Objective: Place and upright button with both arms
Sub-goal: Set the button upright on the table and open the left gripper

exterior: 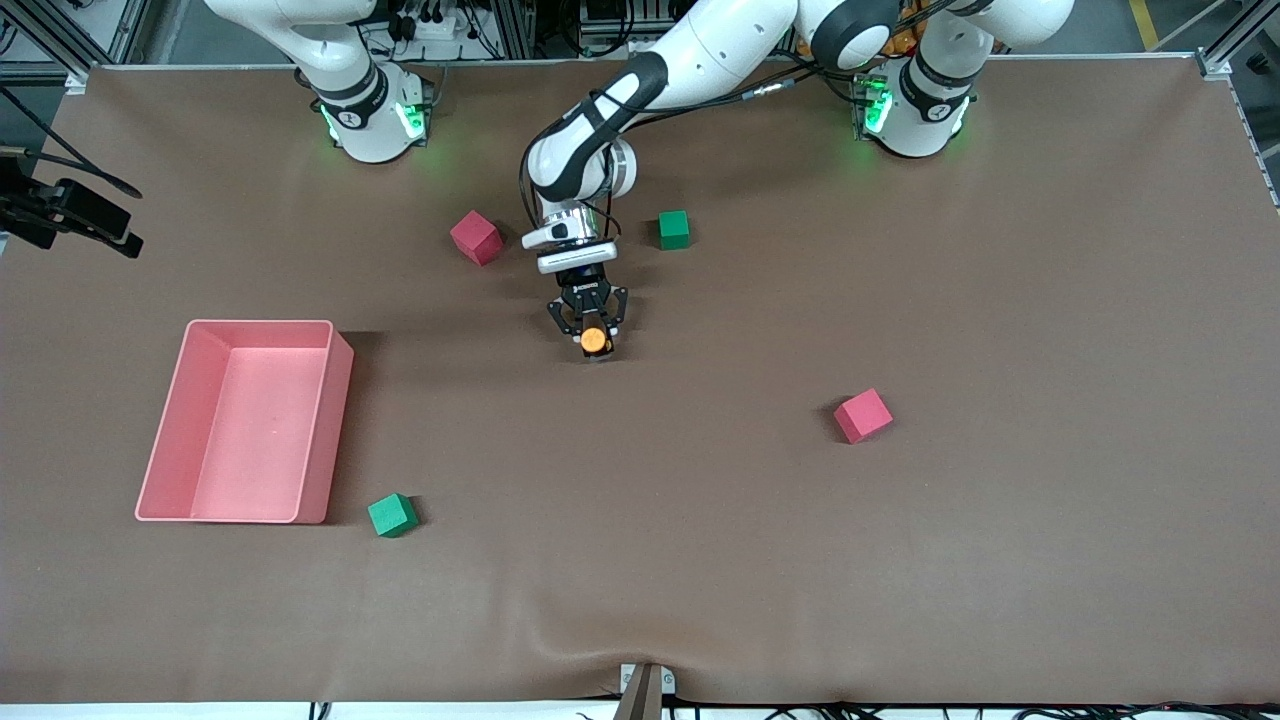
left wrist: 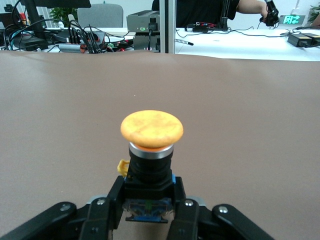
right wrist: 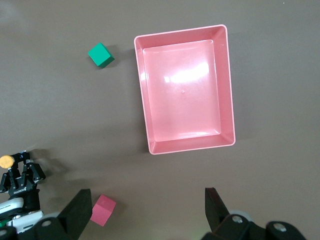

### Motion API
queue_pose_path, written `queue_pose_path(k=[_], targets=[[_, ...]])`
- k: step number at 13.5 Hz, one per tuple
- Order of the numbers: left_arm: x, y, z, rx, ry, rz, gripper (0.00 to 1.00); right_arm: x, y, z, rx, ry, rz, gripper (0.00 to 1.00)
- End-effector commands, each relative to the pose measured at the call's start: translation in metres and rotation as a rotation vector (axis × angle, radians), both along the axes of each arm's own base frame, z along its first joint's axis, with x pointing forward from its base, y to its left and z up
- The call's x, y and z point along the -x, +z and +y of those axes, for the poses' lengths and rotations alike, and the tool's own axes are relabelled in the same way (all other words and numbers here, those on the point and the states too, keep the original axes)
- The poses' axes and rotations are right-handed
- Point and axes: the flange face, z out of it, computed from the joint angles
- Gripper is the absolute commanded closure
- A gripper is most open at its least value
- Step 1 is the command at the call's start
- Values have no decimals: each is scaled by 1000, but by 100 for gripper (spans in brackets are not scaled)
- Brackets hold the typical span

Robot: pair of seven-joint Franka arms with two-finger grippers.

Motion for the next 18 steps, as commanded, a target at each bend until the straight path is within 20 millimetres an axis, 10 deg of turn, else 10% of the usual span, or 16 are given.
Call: queue_pose_path(k=[1,4,5,6,10,14,18], targets=[[4,-14,0,-25,-16,-34,100,3,2,-2,-15,3,-1,0],[6,-17,0,-19,-6,-27,96,3,2,-2,-15,4,1,0],[6,-14,-1,5,9,-25,19,3,2,-2,-15,4,1,0],[7,-8,-3,47,44,-8,0,3,2,-2,-15,4,1,0],[34,34,-18,150,201,124,0,4,2,-2,-16,3,10,0],[75,117,-36,284,400,341,0,5,1,-5,-18,-1,11,0],[39,279,-7,376,556,567,0,5,1,-4,-17,0,11,0]])
